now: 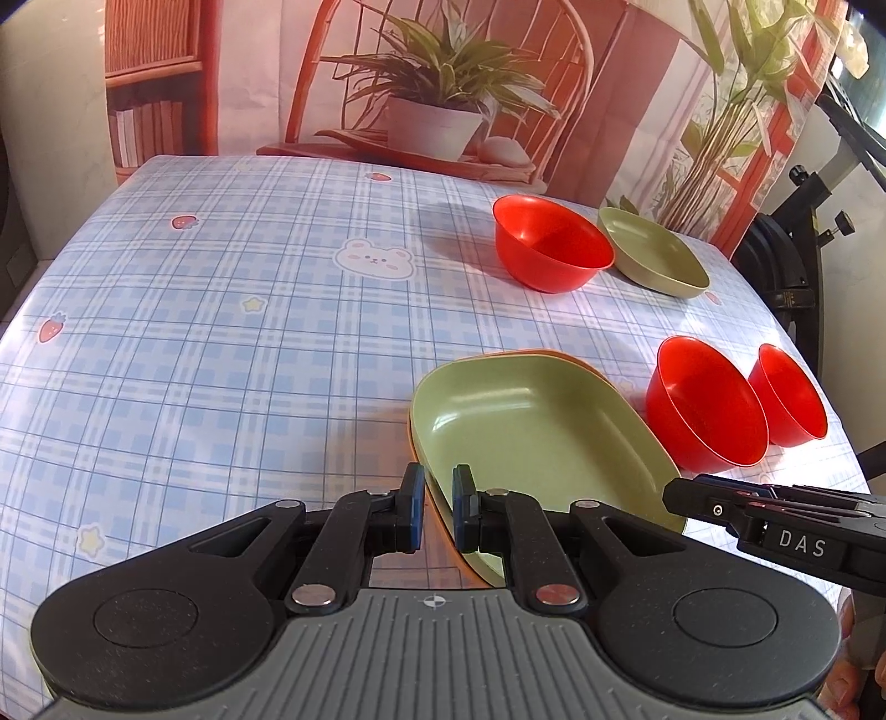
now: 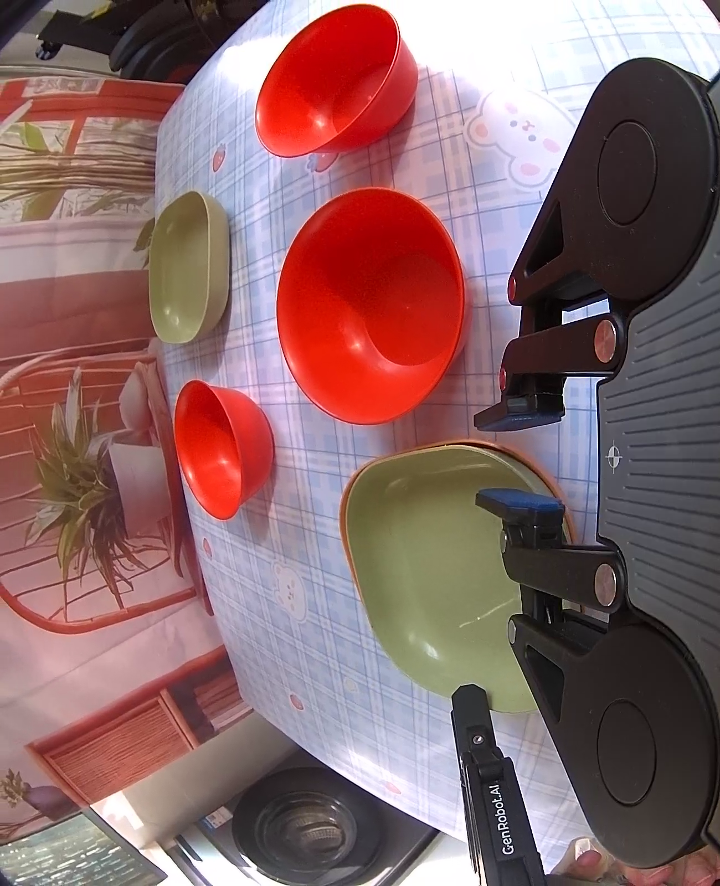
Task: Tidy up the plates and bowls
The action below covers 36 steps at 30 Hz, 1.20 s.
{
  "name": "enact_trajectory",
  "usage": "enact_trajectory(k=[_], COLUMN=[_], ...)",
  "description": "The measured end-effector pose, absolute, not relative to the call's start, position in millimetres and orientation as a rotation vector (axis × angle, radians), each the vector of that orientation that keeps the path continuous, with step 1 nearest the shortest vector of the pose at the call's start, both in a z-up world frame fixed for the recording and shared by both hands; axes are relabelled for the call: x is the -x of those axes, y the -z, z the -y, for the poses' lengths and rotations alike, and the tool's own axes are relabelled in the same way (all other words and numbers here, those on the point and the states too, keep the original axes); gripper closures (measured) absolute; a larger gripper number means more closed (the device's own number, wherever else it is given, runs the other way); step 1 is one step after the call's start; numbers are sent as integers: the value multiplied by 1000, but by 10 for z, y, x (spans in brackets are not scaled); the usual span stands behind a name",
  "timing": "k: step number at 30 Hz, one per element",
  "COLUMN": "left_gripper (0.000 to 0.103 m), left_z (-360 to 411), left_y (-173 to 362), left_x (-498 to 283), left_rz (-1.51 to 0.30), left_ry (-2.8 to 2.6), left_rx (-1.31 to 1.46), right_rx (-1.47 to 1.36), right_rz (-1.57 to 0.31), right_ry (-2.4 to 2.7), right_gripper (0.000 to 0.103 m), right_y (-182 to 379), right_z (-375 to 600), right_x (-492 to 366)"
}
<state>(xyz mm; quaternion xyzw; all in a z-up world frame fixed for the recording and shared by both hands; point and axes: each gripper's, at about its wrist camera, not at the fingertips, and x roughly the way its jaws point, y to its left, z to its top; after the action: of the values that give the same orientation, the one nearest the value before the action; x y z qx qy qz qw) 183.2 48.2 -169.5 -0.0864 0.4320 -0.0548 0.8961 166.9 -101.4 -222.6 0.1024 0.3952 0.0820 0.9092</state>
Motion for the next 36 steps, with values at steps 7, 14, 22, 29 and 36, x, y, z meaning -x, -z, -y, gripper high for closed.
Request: enact_trajectory(k=[7, 14, 22, 29, 36], left_gripper=[91, 87, 84, 83, 83], left_z=[-496, -503, -521, -517, -542], left_y=[1736, 1775, 1870, 1862, 1760], left_x=[-1791, -1790, -1790, -1808, -1784], left_rz=[-879, -862, -875, -878, -843], left_ry=[118, 116, 114, 111, 87], left_rx=[176, 178, 189, 189, 178], right_rx=[-180, -116, -77, -95, -136], right_rz=[-831, -798, -771, -777, -762], right_ry=[-181, -191, -194, -197, -198], right_gripper=[82, 84, 86, 85, 83], right_y=[2294, 2362, 2473, 2471, 2369], right_z=[971, 899, 876, 890, 958], right_x=[-1681, -1667, -1659, -1661, -1644])
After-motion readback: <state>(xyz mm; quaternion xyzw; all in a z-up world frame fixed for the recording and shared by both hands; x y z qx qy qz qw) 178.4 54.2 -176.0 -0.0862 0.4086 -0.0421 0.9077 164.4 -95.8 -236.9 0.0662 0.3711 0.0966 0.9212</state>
